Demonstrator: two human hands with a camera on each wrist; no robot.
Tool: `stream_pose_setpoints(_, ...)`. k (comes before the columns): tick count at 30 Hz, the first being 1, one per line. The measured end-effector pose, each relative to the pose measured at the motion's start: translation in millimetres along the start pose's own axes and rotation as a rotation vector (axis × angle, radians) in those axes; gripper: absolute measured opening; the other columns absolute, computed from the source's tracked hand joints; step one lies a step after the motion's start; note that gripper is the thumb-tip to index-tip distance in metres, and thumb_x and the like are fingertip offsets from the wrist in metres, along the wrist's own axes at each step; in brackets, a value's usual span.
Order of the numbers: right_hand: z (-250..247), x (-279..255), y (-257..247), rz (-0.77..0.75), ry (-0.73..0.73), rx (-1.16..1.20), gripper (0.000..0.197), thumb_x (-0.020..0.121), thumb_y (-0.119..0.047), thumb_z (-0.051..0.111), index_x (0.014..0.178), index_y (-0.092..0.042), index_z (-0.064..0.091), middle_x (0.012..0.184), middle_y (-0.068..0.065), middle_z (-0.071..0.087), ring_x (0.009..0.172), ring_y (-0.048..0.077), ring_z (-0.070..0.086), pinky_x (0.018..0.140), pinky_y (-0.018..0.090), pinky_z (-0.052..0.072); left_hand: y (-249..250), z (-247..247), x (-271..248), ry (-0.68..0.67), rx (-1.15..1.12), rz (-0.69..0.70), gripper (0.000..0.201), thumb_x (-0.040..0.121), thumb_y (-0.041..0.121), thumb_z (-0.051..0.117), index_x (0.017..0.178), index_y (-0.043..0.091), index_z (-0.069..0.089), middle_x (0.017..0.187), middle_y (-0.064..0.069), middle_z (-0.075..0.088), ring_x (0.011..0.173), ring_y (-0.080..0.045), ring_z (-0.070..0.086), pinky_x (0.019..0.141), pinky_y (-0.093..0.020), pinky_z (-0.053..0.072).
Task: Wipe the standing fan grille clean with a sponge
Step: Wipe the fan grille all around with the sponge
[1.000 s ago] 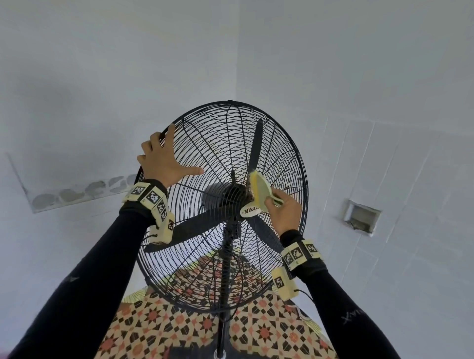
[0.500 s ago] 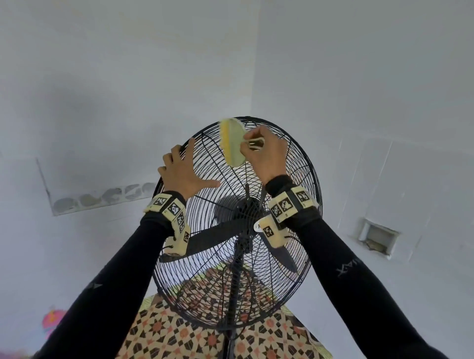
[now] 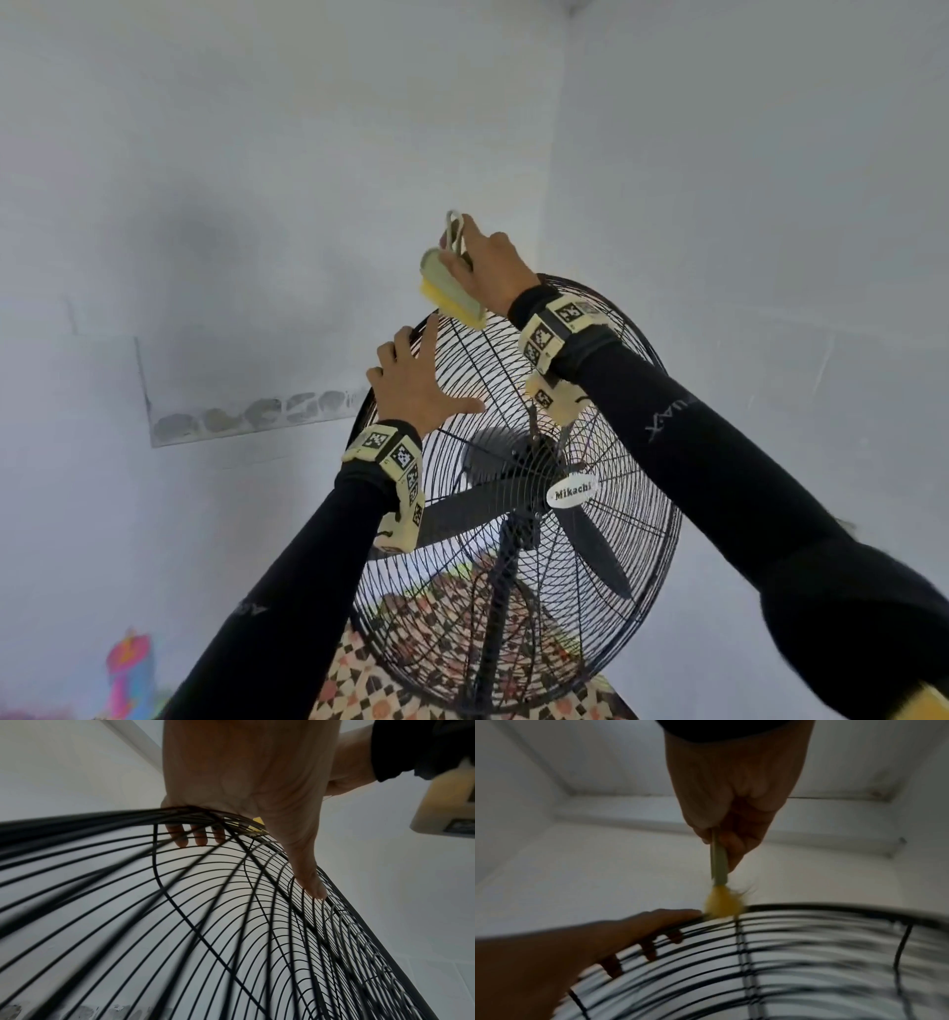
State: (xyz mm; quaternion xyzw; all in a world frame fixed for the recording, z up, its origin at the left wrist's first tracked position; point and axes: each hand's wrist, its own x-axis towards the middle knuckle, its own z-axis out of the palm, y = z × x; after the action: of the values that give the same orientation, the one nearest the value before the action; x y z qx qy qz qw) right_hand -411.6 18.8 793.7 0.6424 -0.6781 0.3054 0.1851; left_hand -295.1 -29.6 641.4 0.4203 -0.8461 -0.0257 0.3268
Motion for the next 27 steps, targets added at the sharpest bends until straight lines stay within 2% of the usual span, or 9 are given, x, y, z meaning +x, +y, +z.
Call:
stream_pose_setpoints(4, -22, 1, -1, -0.066, -0.091, -0.063, 0.032, 0.098, -0.033, 0.056, 0.119, -0.010, 0.049, 0.100, 0.008, 0.063, 0.083, 0.024, 0.059, 0.073, 0.034, 0.048, -1, 1, -1, 0.006, -0.014, 0.003, 0.139, 0.061, 0.087, 0.075, 0.166, 0.030, 0.001, 0.165, -0.012, 0.017, 0.144, -0.038, 0.025, 0.111, -0.056, 0.032)
stream_pose_setpoints(8, -26, 2, -10, -0.120, -0.078, -0.066, 0.031, 0.100, -0.038, 0.054, 0.117, -0.012, 0.047, 0.085, 0.007, 0.060, 0.064, 0.018, 0.052, 0.058, 0.031, 0.041, 1, 0, -1, 0.005, -0.025, 0.002, 0.140, 0.062, 0.086, 0.075, 0.166, 0.031, 0.000, 0.165, -0.012, 0.016, 0.145, -0.038, 0.024, 0.112, -0.056, 0.030)
stream_pose_setpoints(11, -17, -7, -4, -0.139, -0.077, -0.050, 0.035, 0.102, -0.043, 0.049, 0.124, -0.016, 0.044, 0.083, 0.011, 0.062, 0.064, 0.023, 0.056, 0.062, 0.036, 0.050, 0, 1, -1, 0.005, -0.026, -0.002, 0.139, 0.062, 0.087, 0.075, 0.166, 0.031, 0.001, 0.165, -0.012, 0.016, 0.145, -0.038, 0.023, 0.112, -0.057, 0.030)
stream_pose_setpoints(15, -28, -10, -2, -0.089, -0.092, -0.071, 0.029, 0.092, -0.041, 0.057, 0.100, -0.014, 0.049, 0.085, 0.014, 0.063, 0.070, 0.027, 0.056, 0.071, 0.047, 0.056, 1, 1, 0, 0.003, -0.017, -0.008, 0.139, 0.062, 0.086, 0.075, 0.165, 0.031, 0.001, 0.165, -0.012, 0.016, 0.146, -0.038, 0.023, 0.113, -0.058, 0.031)
stream_pose_setpoints(17, -33, -13, -3, -0.106, -0.051, -0.070, 0.031, 0.084, -0.045, 0.058, 0.095, -0.017, 0.051, 0.085, 0.009, 0.062, 0.075, 0.024, 0.055, 0.072, 0.044, 0.055, 1, 1, 0, 0.000, -0.018, -0.009, 0.139, 0.062, 0.086, 0.075, 0.165, 0.032, 0.001, 0.165, -0.012, 0.016, 0.145, -0.038, 0.023, 0.113, -0.058, 0.031)
stream_pose_setpoints(20, -29, -27, 0, -0.165, 0.057, 0.076, 0.031, 0.092, -0.045, 0.053, 0.115, -0.026, 0.058, 0.080, -0.002, 0.064, 0.073, 0.014, 0.055, 0.068, 0.028, 0.048, 0, 1, 0, 0.004, -0.020, -0.013, 0.139, 0.061, 0.087, 0.075, 0.165, 0.031, 0.002, 0.165, -0.011, 0.017, 0.145, -0.037, 0.023, 0.113, -0.058, 0.030)
stream_pose_setpoints(22, -24, -35, 7, -0.156, 0.005, 0.004, 0.037, 0.099, -0.041, 0.050, 0.133, -0.028, 0.059, 0.090, 0.002, 0.069, 0.082, 0.019, 0.057, 0.077, 0.029, 0.049, 0, 1, 0, 0.006, -0.021, -0.014, 0.139, 0.061, 0.087, 0.075, 0.165, 0.031, 0.002, 0.165, -0.011, 0.016, 0.146, -0.037, 0.023, 0.113, -0.058, 0.030)
stream_pose_setpoints(25, -28, -36, 12, -0.094, -0.054, -0.036, 0.026, 0.089, -0.042, 0.058, 0.104, -0.025, 0.071, 0.085, -0.002, 0.068, 0.090, 0.024, 0.057, 0.086, 0.040, 0.054, 0, 1, 0, -0.006, -0.024, -0.013, 0.141, 0.061, 0.088, 0.074, 0.166, 0.031, 0.000, 0.166, -0.012, 0.015, 0.147, -0.037, 0.021, 0.114, -0.058, 0.029)
stream_pose_setpoints(27, -35, -39, 13, -0.079, -0.030, -0.008, 0.020, 0.088, -0.040, 0.061, 0.099, -0.026, 0.071, 0.079, -0.007, 0.065, 0.091, 0.023, 0.056, 0.087, 0.039, 0.054, 1, 1, 0, -0.010, -0.023, -0.014, 0.141, 0.061, 0.088, 0.074, 0.166, 0.031, -0.001, 0.166, -0.012, 0.014, 0.148, -0.037, 0.020, 0.114, -0.059, 0.029)
